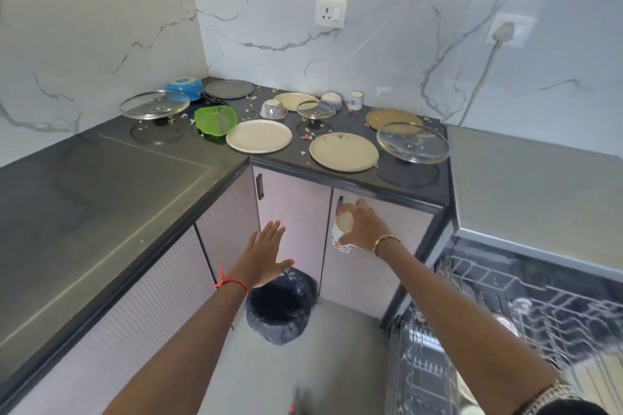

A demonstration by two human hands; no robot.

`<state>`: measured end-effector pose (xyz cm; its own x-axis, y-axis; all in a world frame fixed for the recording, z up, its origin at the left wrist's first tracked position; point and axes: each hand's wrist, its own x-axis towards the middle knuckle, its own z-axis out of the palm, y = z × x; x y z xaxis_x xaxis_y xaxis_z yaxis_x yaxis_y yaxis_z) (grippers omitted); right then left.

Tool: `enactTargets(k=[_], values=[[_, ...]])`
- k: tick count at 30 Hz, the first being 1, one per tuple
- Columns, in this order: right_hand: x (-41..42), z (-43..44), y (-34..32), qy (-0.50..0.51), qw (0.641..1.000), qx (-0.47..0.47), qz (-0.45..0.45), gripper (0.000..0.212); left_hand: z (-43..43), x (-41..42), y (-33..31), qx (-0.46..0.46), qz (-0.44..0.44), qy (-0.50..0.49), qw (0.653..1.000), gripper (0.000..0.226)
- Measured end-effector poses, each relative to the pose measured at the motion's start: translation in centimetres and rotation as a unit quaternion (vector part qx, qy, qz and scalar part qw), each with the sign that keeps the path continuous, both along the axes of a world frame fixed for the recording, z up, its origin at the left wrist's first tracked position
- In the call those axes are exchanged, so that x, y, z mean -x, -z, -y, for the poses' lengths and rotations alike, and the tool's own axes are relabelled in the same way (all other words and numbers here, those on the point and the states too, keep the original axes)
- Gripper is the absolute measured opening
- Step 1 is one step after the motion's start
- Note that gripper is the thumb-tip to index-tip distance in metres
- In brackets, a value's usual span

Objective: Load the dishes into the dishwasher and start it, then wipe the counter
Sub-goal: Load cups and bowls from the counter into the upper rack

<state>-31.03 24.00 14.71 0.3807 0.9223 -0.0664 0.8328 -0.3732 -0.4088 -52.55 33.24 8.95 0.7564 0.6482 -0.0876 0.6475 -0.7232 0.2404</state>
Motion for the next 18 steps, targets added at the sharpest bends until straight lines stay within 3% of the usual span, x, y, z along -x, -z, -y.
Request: enactTargets(k=[9, 18], values=[[3.5, 12.9, 2.6, 0.027, 0.998, 0.050, 0.001, 0.067, 10.8, 2.2, 1.9, 0.020, 0.008, 0.037, 0.999, 0.076], [2.4, 22.0, 4.7, 0.084, 0.993, 0.079, -0.018, 0.069, 17.8, -1.5, 3.0, 0.045, 0.011, 0.103, 0.994, 0.076]])
